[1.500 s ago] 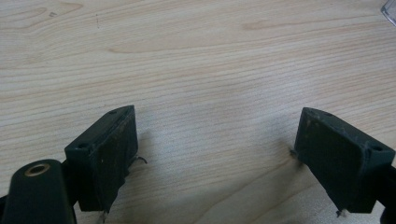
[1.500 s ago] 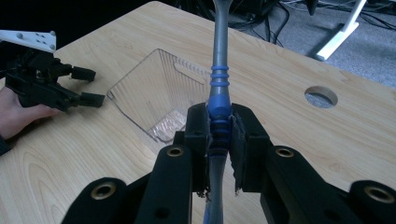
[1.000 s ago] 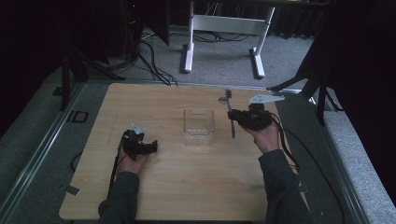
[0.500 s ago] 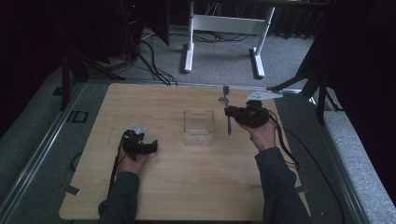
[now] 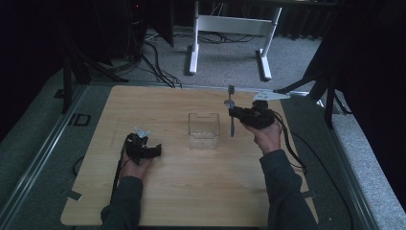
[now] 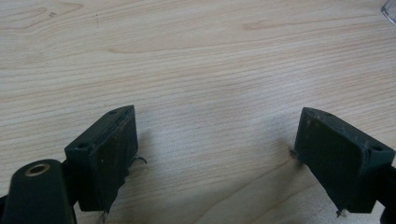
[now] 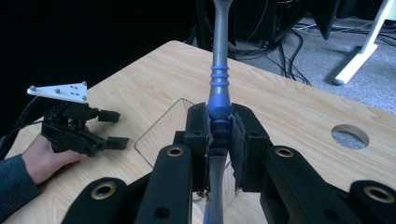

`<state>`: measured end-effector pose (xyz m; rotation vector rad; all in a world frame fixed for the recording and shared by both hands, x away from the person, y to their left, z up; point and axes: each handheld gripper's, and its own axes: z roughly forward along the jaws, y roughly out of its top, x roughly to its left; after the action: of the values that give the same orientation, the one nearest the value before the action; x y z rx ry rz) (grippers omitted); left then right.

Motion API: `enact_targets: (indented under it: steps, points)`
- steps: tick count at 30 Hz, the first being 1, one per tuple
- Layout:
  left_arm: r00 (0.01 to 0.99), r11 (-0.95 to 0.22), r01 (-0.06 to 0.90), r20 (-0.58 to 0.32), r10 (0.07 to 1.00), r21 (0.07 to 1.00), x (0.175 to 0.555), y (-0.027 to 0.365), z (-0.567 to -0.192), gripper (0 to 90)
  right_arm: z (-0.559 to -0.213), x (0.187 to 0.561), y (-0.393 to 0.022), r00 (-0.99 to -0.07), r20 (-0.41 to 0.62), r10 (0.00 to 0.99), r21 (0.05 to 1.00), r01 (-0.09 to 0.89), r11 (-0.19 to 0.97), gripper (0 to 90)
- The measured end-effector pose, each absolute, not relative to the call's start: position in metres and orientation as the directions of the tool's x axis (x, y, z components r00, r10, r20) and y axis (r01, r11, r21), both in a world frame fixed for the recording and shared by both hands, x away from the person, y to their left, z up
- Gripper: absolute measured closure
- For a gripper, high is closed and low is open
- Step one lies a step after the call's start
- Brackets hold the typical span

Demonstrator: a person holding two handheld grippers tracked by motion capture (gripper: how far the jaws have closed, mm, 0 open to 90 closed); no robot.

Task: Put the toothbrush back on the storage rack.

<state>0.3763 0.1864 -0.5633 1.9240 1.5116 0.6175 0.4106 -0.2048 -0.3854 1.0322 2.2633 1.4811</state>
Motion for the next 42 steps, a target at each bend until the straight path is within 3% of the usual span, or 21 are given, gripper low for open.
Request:
enact_targets:
  steps: [42]
  points:
    - [0.240, -0.164, 0.687, -0.008, 0.971, 0.708, 0.376, 0.186, -0.563, 13.7, -0.391, 0.420, -0.190, -0.712, 0.274, 0.647, 0.901, 0.426, 0.087, 78.1]
